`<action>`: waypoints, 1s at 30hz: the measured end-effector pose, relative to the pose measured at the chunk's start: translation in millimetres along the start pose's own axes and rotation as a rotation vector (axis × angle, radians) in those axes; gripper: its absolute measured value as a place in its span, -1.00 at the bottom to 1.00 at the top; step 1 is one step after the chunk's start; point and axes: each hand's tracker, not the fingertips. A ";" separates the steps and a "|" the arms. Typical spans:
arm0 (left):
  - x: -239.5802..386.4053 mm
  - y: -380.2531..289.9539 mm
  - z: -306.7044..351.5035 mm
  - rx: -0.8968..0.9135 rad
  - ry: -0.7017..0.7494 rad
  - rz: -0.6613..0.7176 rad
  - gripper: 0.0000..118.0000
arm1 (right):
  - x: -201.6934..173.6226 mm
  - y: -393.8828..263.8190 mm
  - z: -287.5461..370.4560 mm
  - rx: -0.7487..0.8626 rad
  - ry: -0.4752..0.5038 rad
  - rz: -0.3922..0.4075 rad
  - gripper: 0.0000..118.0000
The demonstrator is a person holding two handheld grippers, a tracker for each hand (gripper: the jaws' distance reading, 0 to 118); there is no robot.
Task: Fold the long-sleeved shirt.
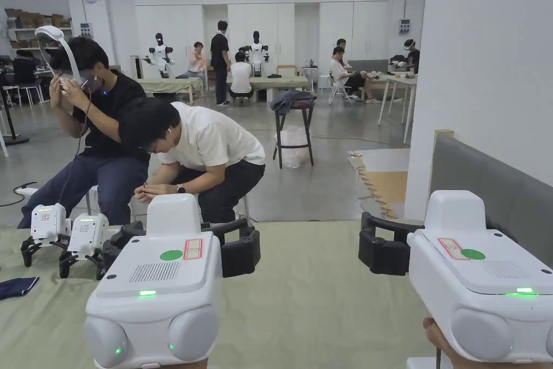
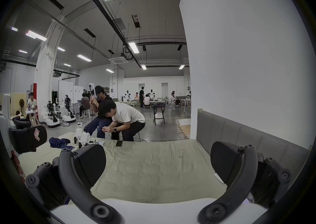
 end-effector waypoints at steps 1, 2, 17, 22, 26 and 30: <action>0.6 0.3 1.3 -0.002 0.001 -0.001 0.88 | 0.0 0.0 0.1 0.000 0.000 0.000 1.00; 0.7 0.2 1.6 -0.002 0.002 -0.002 0.88 | 0.1 -0.1 -0.1 -0.001 0.000 0.000 1.00; 4.8 1.9 8.5 -0.006 -0.018 -0.008 0.88 | 0.4 -2.6 -0.9 -0.008 -0.001 -0.002 1.00; 4.9 2.1 7.6 -0.010 -0.003 -0.003 0.88 | 0.6 -5.1 -1.3 -0.010 0.000 -0.002 1.00; 5.4 2.3 8.2 -0.007 -0.006 -0.006 0.88 | 1.2 -5.8 -2.3 -0.011 -0.002 -0.004 1.00; 5.5 1.8 4.5 -0.002 -0.008 -0.008 0.88 | 1.4 -4.4 -2.4 -0.009 -0.002 -0.004 1.00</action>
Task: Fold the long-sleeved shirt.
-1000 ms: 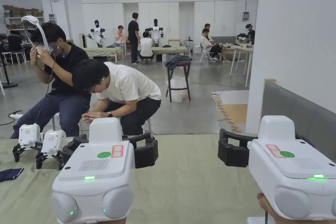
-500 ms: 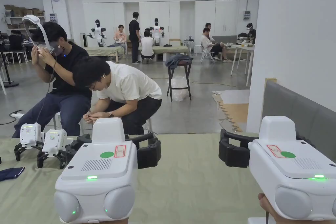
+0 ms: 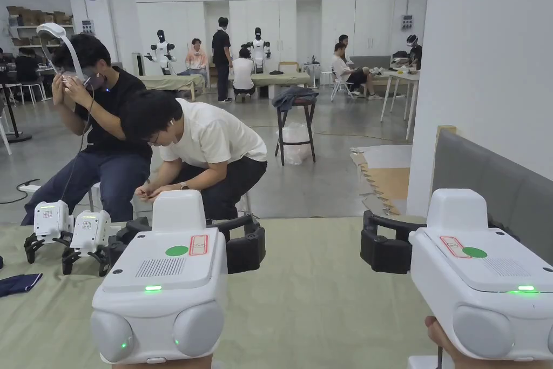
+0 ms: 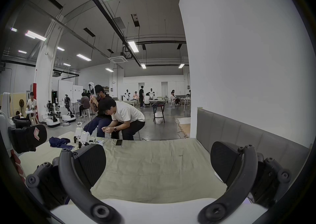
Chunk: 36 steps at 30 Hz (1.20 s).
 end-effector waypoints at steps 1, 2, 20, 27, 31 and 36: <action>0.2 0.1 0.0 0.002 -0.002 0.001 0.88 | 0.1 0.2 -0.3 0.001 0.000 0.001 1.00; 0.7 0.2 0.0 0.003 -0.004 -0.001 0.88 | 0.2 0.3 -0.3 0.001 0.000 0.001 1.00; 3.1 -2.8 0.6 0.025 -0.013 -0.007 0.87 | 2.1 -1.7 -2.5 -0.004 -0.006 0.004 1.00; 7.1 -0.9 -4.6 0.044 -0.036 -0.027 -0.96 | 0.1 -2.4 1.7 0.001 -0.005 0.014 -0.94; 10.7 0.6 -5.6 0.036 -0.079 -0.044 -0.96 | 6.1 -6.3 0.2 -0.005 0.006 0.005 -1.00; 12.0 -1.6 -5.9 0.021 -0.079 -0.033 -0.96 | 5.1 -5.2 2.2 -0.008 0.022 0.010 -1.00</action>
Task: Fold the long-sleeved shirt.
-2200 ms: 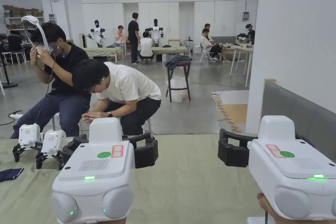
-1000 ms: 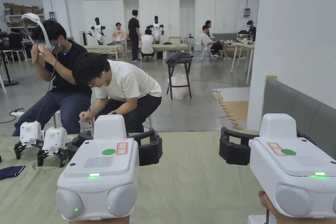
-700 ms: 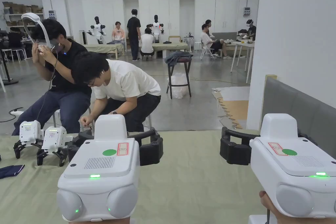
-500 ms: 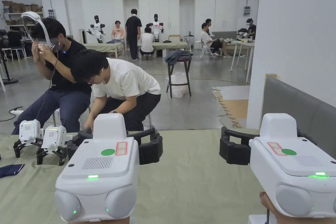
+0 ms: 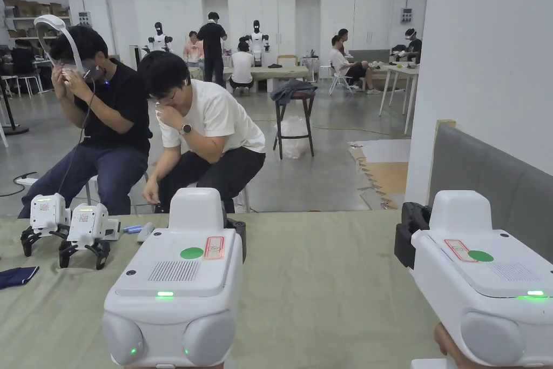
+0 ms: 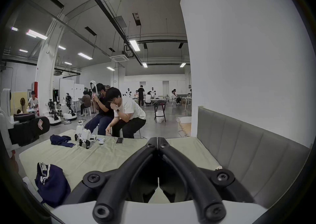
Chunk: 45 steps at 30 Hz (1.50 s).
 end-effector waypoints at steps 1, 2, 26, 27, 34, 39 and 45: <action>-1.2 1.0 -0.5 0.000 0.003 -0.001 -0.96 | -1.4 0.1 -0.7 -0.001 0.010 0.001 -1.00; -1.9 -0.3 3.8 0.002 0.008 0.000 -0.96 | -3.5 0.7 -2.0 -0.001 0.022 0.002 -1.00; -212.8 -8.3 106.8 -0.070 0.567 -0.006 -0.96 | -248.2 -10.3 -34.1 -0.024 0.609 -0.002 -1.00; -218.6 -12.8 105.2 -0.080 0.567 -0.001 -0.96 | -252.4 -12.6 -34.9 -0.028 0.614 0.004 -1.00; -246.7 -63.3 74.7 -0.213 0.546 0.055 -0.96 | -265.7 -46.0 -49.8 -0.087 0.597 0.073 -1.00; -264.6 -118.1 44.7 -0.335 0.527 0.109 -0.96 | -273.4 -92.4 -72.0 -0.184 0.566 0.115 -1.00; -293.2 -187.4 10.4 -0.508 0.536 0.177 -0.96 | -283.2 -134.6 -96.8 -0.256 0.548 0.139 -1.00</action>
